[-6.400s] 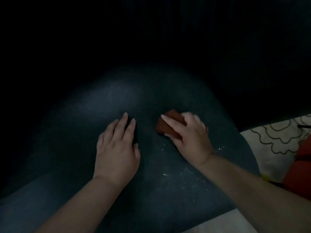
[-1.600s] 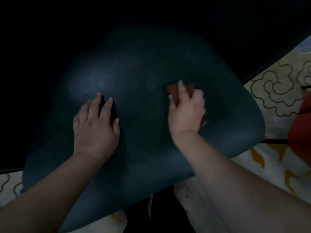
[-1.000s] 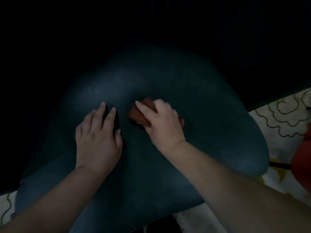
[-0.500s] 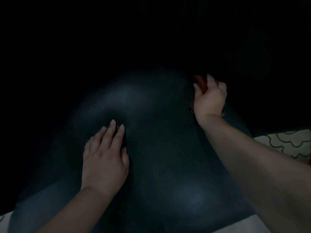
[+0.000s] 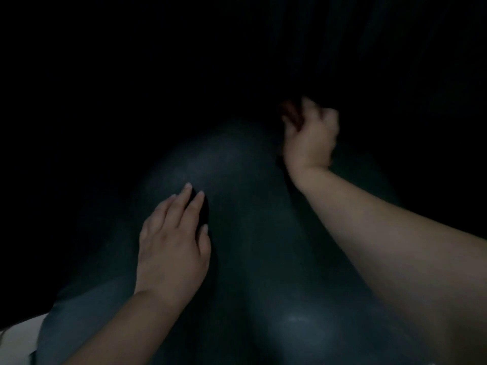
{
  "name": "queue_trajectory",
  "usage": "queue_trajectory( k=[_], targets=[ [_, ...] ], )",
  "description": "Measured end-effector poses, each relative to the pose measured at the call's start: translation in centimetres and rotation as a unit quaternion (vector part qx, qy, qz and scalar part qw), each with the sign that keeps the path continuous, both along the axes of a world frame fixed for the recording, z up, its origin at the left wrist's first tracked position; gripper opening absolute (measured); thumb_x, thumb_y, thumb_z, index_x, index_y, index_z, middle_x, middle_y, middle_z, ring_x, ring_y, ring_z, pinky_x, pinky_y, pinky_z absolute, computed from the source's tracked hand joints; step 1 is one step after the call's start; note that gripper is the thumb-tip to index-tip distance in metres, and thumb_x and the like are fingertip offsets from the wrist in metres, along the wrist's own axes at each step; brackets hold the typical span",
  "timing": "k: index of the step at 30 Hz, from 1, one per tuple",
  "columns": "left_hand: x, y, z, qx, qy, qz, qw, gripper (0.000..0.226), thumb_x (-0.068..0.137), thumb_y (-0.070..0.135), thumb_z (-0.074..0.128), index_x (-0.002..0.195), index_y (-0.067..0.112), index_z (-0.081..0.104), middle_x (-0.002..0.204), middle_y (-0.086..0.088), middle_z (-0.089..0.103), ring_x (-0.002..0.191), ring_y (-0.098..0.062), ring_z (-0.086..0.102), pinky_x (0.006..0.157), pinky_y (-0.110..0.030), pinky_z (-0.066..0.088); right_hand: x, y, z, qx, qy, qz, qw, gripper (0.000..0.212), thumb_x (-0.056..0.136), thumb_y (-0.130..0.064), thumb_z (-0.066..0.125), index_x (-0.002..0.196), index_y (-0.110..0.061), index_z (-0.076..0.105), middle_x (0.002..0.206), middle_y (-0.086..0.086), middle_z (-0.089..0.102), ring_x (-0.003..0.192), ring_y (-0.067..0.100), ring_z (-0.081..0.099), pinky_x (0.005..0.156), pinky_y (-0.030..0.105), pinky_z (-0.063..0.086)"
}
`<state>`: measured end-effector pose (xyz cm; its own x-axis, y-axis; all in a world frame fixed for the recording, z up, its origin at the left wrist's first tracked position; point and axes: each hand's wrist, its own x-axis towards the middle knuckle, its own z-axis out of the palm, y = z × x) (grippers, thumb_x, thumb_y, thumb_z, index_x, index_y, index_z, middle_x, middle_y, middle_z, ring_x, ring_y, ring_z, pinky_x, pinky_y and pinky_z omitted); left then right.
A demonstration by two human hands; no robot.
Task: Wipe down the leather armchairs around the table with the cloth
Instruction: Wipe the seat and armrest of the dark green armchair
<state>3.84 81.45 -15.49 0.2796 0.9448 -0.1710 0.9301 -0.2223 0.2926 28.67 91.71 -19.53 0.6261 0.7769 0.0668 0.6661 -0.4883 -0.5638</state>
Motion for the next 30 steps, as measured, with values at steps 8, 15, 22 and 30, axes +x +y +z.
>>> queue_trajectory(
  k=[8,15,22,30],
  targets=[
    [-3.8,1.3,-0.4,-0.022,0.014,0.101,0.995,0.054,0.089,0.024,0.057,0.141,0.013,0.045,0.151,-0.006,0.037,0.132,-0.029,0.032,0.104,-0.052,0.033,-2.4,3.1,-0.8,-0.064,-0.007,0.105,0.992,0.05,0.095,-0.038,0.057,0.143,-0.026,0.046,0.138,0.013,0.038,0.123,0.032,0.04,0.102,0.036,0.033],
    [-6.1,-0.5,-0.2,-0.044,-0.007,0.196,0.98,0.06,0.089,0.019,0.057,0.145,0.012,0.036,0.152,-0.008,0.034,0.133,-0.033,0.034,0.109,-0.049,0.031,-10.8,0.7,0.1,-0.039,0.0,0.313,0.949,0.05,0.09,-0.024,0.064,0.139,-0.021,0.053,0.131,0.016,0.048,0.119,0.035,0.044,0.099,0.04,0.039],
    [-7.4,-2.8,0.9,-0.074,0.032,0.141,0.987,0.06,0.092,0.024,0.053,0.148,0.014,0.034,0.154,-0.005,0.03,0.135,-0.029,0.031,0.11,-0.045,0.03,-16.4,-9.6,1.8,-0.105,0.035,0.42,0.901,0.073,0.076,-0.006,0.072,0.142,-0.023,0.047,0.135,0.018,0.046,0.117,0.039,0.045,0.097,0.046,0.04],
    [-8.7,-4.8,2.9,-0.115,0.057,0.142,0.982,0.061,0.095,0.031,0.044,0.151,0.021,0.022,0.158,0.001,0.017,0.139,-0.021,0.02,0.115,-0.037,0.02,-15.5,-15.8,3.3,-0.12,0.134,0.36,0.916,0.065,0.078,-0.003,0.071,0.137,-0.025,0.054,0.121,0.009,0.049,0.115,0.029,0.05,0.1,0.039,0.042]
  ],
)
